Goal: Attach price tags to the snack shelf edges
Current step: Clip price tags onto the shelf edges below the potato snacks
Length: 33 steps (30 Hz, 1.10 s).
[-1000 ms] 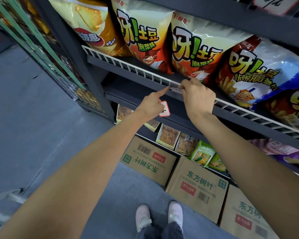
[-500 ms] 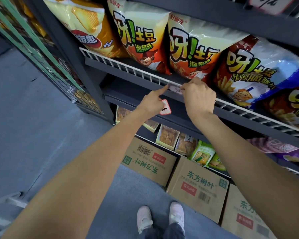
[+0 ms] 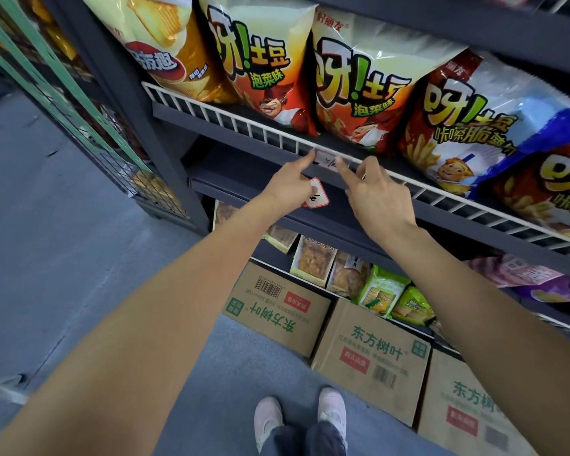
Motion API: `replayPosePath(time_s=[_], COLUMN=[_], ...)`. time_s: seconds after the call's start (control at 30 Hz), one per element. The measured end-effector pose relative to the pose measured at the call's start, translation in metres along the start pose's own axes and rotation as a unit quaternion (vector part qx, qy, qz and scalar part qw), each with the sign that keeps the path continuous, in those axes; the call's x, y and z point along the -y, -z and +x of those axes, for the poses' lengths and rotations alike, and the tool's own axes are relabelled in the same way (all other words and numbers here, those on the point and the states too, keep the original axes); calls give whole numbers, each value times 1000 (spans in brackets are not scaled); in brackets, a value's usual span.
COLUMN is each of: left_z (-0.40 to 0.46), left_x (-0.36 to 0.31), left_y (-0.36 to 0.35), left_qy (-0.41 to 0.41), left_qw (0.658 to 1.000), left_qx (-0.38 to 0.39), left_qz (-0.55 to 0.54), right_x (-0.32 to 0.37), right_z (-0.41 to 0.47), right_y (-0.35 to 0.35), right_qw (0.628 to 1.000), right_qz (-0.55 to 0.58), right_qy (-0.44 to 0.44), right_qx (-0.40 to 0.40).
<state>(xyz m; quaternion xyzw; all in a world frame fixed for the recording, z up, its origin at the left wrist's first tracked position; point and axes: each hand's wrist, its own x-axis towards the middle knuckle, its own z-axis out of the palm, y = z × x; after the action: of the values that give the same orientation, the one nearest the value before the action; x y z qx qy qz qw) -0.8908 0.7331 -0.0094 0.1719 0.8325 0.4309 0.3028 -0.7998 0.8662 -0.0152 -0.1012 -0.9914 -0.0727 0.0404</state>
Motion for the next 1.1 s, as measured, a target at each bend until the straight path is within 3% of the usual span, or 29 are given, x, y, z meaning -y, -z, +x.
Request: replayPosePath(time_s=[0.17, 0.27, 0.3, 0.37, 0.43, 0.57, 0.73, 0.93, 1.1], left_z=[-3, -7, -10, -17, -28, -54, -83, -135, -174], left_x=[-5, -5, -6, -11, -22, -47, -83, -143, -187], left_y=[-2, -4, -4, -7, -13, -37, -93, -210, -331], left_qy=[5, -1, -5, -13, -15, -49, -108, -210, -204], left_qw=[1000, 999, 997, 991, 984, 977, 981, 968, 965], left_qx=[-18, -47, -68, -104, -109, -103, -100, -98, -114], left_qz=[-20, -23, -33, -82, -137, -179, -123, -98, -117], right_x=[3, 0, -1, -4, -7, -19, -63, -156, -255], right_z=[0, -1, -2, -7, -15, -42, -105, -212, -303], right_y=[9, 13, 15, 21, 31, 46, 65, 81, 88], right_qw=[999, 983, 963, 885, 818, 795, 795, 841, 877], right_qz=[4, 166, 259, 447, 546, 575, 553, 482, 414], right_qy=[0, -29, -53, -123, -171, -193, -241, -225, -219], right_qx=[42, 68, 58, 47, 60, 17, -66, -98, -106])
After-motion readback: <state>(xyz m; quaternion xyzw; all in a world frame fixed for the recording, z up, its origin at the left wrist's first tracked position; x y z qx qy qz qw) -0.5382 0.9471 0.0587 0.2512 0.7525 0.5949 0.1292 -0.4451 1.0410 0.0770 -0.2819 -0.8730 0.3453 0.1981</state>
